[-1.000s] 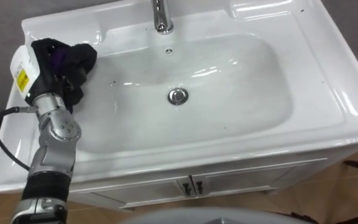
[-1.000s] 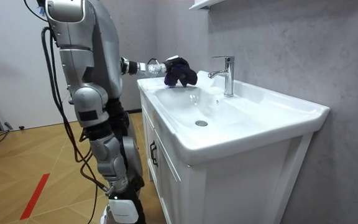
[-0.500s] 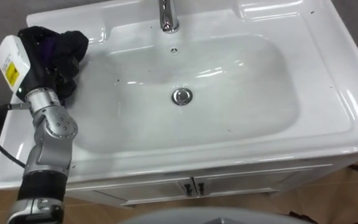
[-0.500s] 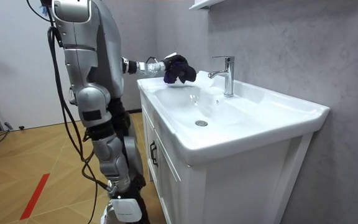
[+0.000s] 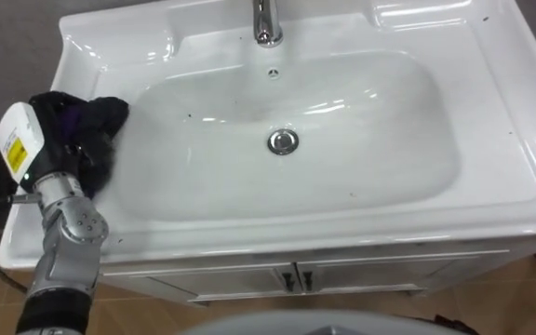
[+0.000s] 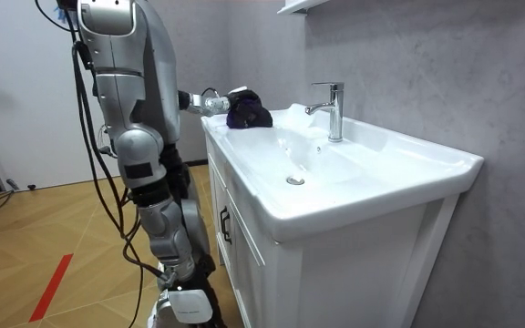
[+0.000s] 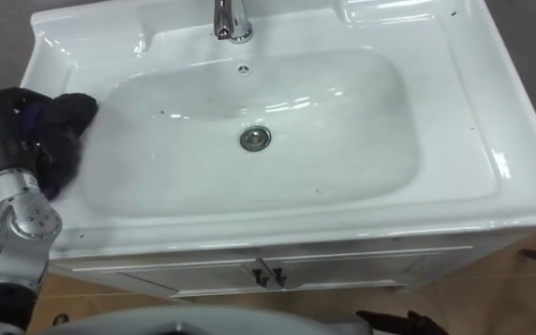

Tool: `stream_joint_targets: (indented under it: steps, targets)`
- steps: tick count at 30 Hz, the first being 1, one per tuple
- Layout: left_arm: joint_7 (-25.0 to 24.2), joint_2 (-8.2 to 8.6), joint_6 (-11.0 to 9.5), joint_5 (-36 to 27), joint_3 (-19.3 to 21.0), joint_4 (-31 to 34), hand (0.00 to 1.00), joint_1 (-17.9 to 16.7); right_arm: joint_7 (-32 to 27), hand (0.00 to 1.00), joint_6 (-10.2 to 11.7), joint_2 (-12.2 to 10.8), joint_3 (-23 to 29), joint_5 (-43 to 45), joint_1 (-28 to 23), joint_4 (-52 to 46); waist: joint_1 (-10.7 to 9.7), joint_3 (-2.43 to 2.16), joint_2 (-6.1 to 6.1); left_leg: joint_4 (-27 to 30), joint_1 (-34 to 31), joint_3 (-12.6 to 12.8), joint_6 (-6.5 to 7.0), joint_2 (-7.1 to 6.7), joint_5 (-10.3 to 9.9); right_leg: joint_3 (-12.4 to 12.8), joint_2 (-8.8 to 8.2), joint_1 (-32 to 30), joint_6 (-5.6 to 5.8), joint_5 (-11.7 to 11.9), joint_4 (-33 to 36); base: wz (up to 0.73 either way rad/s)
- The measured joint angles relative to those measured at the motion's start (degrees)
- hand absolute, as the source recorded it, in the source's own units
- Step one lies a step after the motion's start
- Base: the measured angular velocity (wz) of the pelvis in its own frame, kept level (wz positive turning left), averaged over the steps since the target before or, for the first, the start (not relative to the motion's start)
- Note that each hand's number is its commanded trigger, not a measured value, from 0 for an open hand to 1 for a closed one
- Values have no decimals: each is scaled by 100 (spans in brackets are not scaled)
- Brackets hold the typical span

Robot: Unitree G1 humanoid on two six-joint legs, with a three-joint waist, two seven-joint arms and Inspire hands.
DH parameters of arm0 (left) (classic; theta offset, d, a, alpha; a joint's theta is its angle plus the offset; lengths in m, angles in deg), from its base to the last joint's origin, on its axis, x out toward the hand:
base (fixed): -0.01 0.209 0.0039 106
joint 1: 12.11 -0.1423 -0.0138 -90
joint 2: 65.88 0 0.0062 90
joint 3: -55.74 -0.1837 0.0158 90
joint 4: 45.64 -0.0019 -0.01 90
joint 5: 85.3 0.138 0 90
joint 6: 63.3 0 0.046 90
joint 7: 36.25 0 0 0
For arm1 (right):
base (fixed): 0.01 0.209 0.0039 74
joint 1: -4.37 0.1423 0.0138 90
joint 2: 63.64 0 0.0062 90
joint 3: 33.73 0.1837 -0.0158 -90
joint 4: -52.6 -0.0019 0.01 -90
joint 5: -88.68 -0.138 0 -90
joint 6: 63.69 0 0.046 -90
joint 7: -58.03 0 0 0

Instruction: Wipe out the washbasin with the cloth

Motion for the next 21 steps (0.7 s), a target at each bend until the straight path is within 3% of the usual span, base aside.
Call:
stream_joint_targets:
  steps: [4,5,6,7,12,21]
  targets:
    - [3,0,1,-118,38,-37,100,-2,91,0,-47,19,4,5,-3,-3,-7,-7,-6,0,14,7,0,-5,0,-7,-1,0,2,-2,7,-1]
    - [3,0,0,-117,41,-46,94,-2,98,0,-64,22,3,8,-1,-5,-6,-8,-12,0,14,8,0,-5,0,-10,0,0,3,-2,10,0]
    - [3,0,0,-116,45,-73,54,-2,103,0,-81,25,3,7,0,-5,-6,-15,-19,0,14,8,0,-7,0,-12,3,0,5,-3,14,0]
    - [3,0,0,-115,53,-85,0,-2,108,0,-92,25,3,8,1,-5,-6,-21,-23,0,14,8,0,-8,0,-15,4,0,6,-4,15,0]
    - [3,0,0,-112,92,-93,0,-2,113,0,-126,21,3,21,0,-4,-5,-43,-72,0,19,7,0,-10,0,-25,3,0,9,-5,28,0]
    - [101,0,-3,-112,132,-118,0,-2,246,0,-125,24,-2,43,4,-11,-2,-32,-107,2,48,6,2,-10,1,6,3,-8,16,-11,72,0]
